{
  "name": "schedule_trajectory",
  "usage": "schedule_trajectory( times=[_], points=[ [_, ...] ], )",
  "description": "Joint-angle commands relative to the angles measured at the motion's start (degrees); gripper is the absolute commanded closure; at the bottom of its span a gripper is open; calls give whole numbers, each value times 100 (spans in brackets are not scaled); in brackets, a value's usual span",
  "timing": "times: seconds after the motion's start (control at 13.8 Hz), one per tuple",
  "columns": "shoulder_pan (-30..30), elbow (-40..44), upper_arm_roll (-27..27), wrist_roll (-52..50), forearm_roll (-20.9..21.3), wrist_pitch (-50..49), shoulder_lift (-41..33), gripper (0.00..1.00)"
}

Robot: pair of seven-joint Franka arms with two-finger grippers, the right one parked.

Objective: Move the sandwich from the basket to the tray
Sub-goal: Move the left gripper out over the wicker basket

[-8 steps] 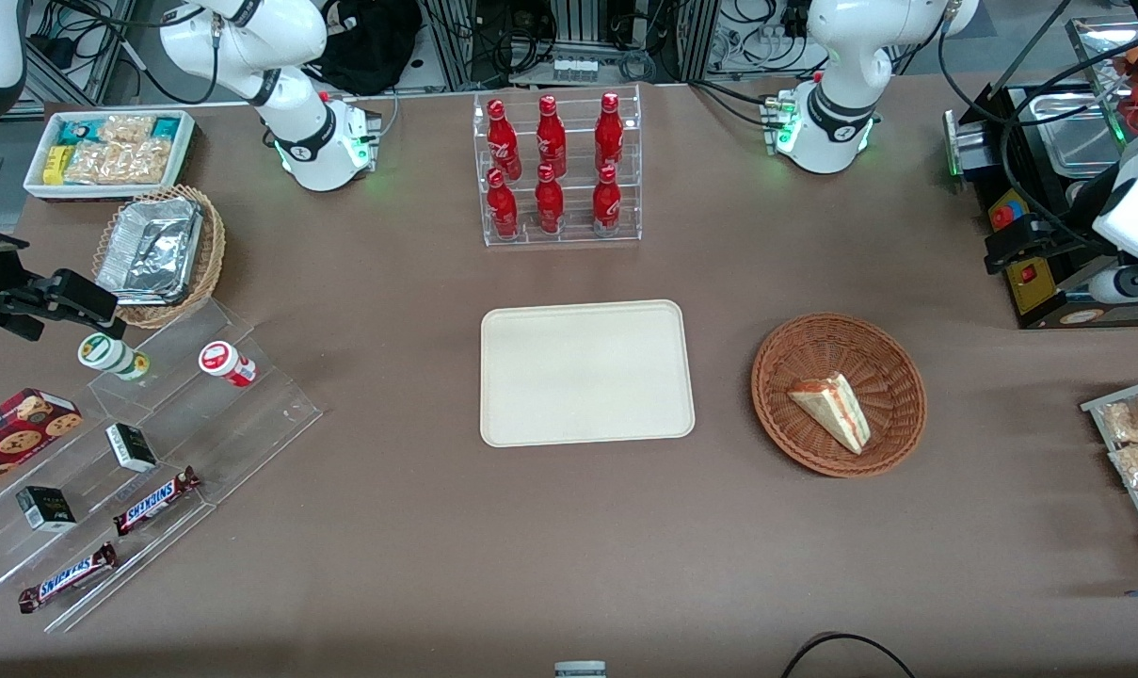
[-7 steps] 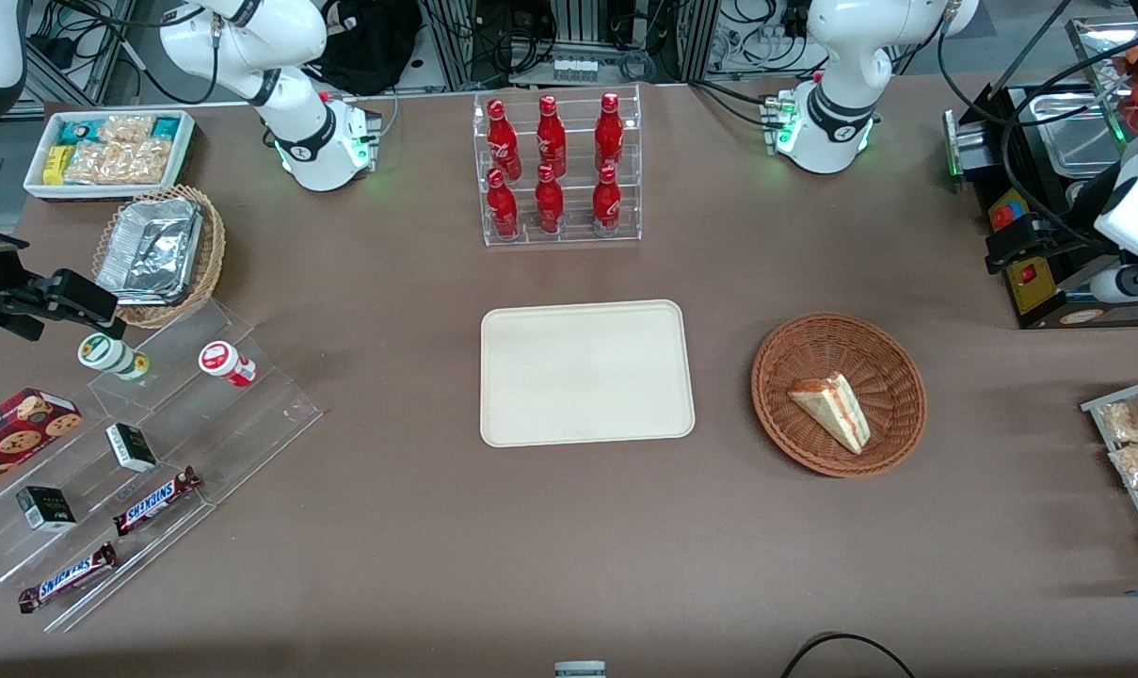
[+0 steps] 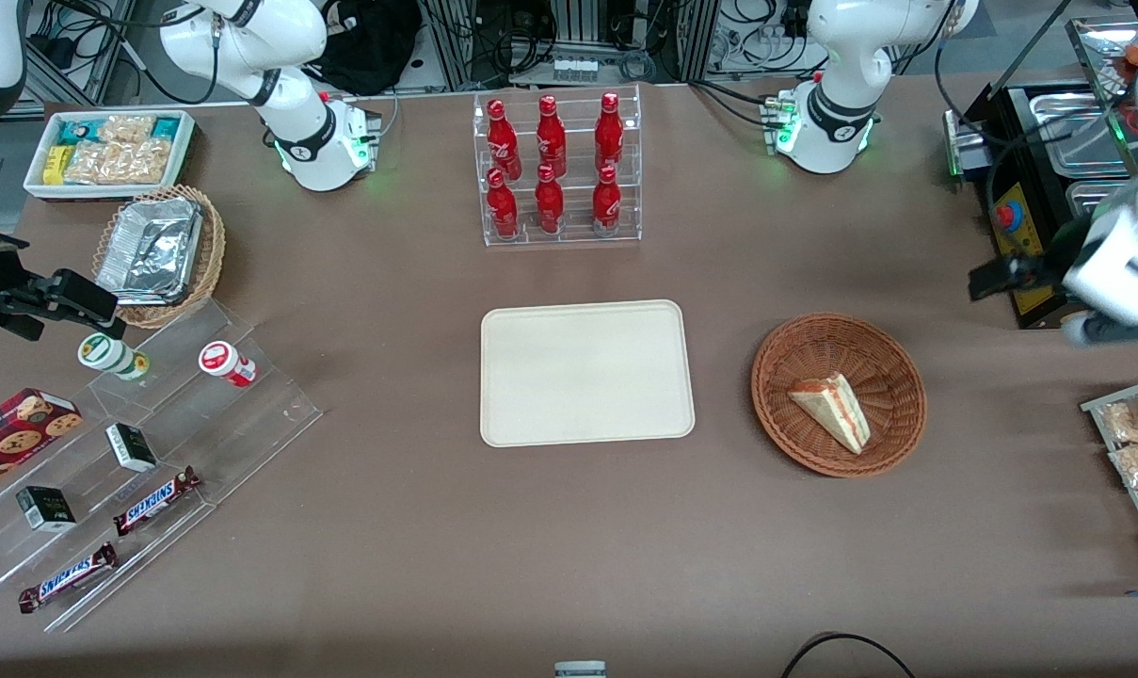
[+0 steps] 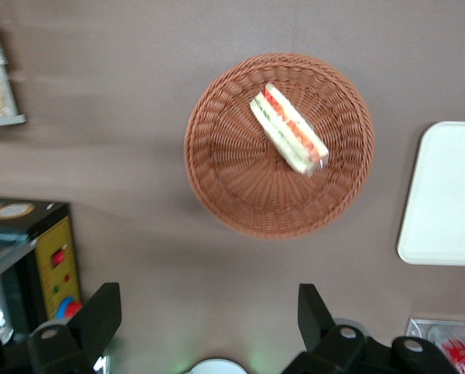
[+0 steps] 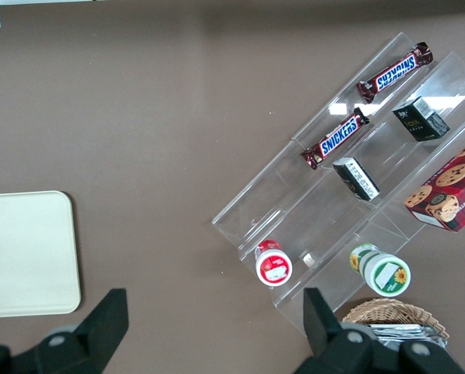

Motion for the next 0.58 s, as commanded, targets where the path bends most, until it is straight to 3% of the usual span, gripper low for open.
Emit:
schedule_trajectory(
  times=[0.0, 0.29, 0.51],
  points=[
    [-20, -704, -81, -326, 68, 913, 90, 0],
    [-20, -1900, -291, -1537, 86, 2390, 46, 0],
    [-20, -2516, -581, -3136, 86, 3296, 81, 0]
  ],
)
